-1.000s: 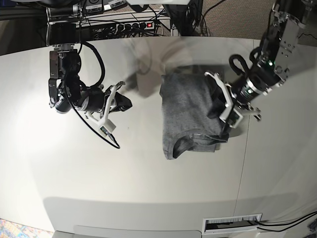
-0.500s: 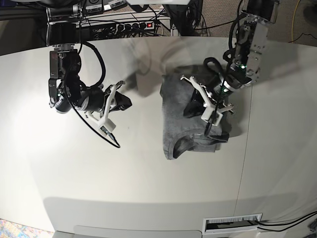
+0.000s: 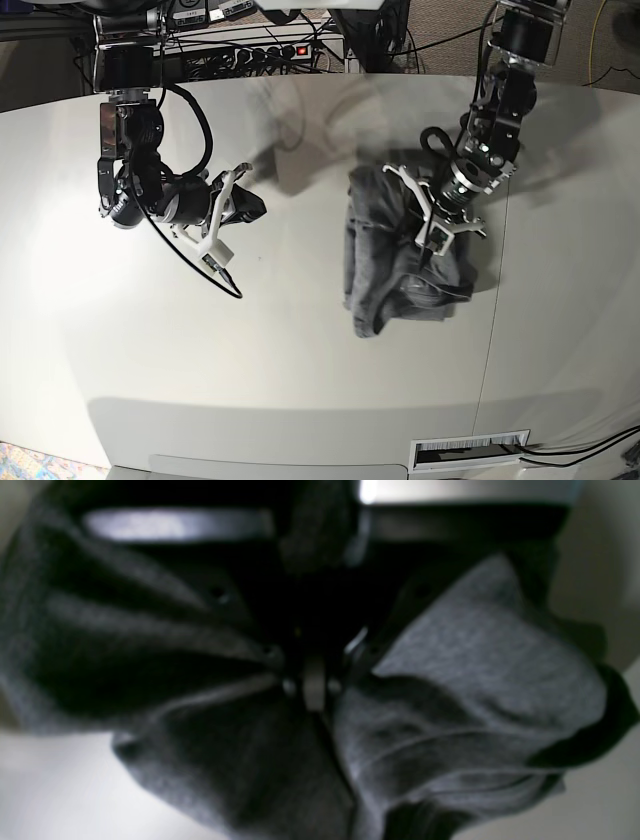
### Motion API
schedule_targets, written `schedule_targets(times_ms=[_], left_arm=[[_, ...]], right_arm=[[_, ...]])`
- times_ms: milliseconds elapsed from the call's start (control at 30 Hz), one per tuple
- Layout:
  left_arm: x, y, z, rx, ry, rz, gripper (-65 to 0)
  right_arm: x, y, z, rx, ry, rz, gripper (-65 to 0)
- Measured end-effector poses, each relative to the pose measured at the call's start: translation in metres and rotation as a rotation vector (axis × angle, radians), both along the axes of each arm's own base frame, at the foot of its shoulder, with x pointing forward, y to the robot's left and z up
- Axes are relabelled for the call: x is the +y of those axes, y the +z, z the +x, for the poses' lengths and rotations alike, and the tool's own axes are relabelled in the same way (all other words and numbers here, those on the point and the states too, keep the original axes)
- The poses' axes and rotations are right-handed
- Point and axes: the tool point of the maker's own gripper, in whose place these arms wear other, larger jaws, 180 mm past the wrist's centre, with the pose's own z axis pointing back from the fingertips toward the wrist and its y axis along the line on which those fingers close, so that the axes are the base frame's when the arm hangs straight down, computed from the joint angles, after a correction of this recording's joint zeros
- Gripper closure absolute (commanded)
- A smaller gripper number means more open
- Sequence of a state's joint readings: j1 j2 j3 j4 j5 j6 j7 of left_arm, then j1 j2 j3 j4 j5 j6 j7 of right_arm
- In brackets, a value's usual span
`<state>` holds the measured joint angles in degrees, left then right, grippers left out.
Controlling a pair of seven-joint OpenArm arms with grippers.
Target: Fold the T-shirt properly
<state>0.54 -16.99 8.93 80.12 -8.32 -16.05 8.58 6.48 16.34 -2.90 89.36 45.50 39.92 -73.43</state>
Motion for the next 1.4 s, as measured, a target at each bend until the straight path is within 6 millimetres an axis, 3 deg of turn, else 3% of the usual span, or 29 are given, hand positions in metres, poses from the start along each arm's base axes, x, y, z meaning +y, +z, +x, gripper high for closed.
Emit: schedule_targets(times_ms=[200, 400, 600, 833, 967, 1133, 1233, 1400], left_arm=[[0.042, -0.006, 0.025, -0.021, 0.07, 0.057, 0.0], [0.074, -0.004, 0.026, -0.03, 0.077, 0.133, 0.0], [0.067, 0.014, 0.013, 0.043, 0.018, 0.13, 0.0], [0.018, 0.099, 0.012, -0.079, -0.109, 0.088, 0.0], [0.003, 0.12, -0.008, -0.093, -0.156, 0.103, 0.0], [-0.007, 0.124, -0.043, -0.068, -0.126, 0.067, 0.0], [-0.008, 0.121, -0.062, -0.056, -0.13, 0.102, 0.0], [0.004, 0.099, -0.098, 0.036, -0.077, 0.148, 0.0]], right_arm=[[-0.007, 0.008, 0.006, -0.015, -0.04, 0.034, -1.4], [-0.025, 0.017, 0.012, -0.024, -0.106, 0.062, -1.4], [-0.034, 0.018, 0.013, -0.022, -0.131, 0.054, -1.4], [-0.03, 0.024, 0.011, -0.03, -0.111, 0.065, -1.4], [-0.036, 0.037, 0.008, -0.055, -0.078, 0.033, -1.4], [-0.063, 0.03, -0.016, -0.031, -0.063, -0.07, 0.0], [-0.066, 0.034, -0.031, -0.044, -0.028, -0.108, 0.0], [-0.078, 0.035, -0.065, -0.039, -0.036, -0.157, 0.0]])
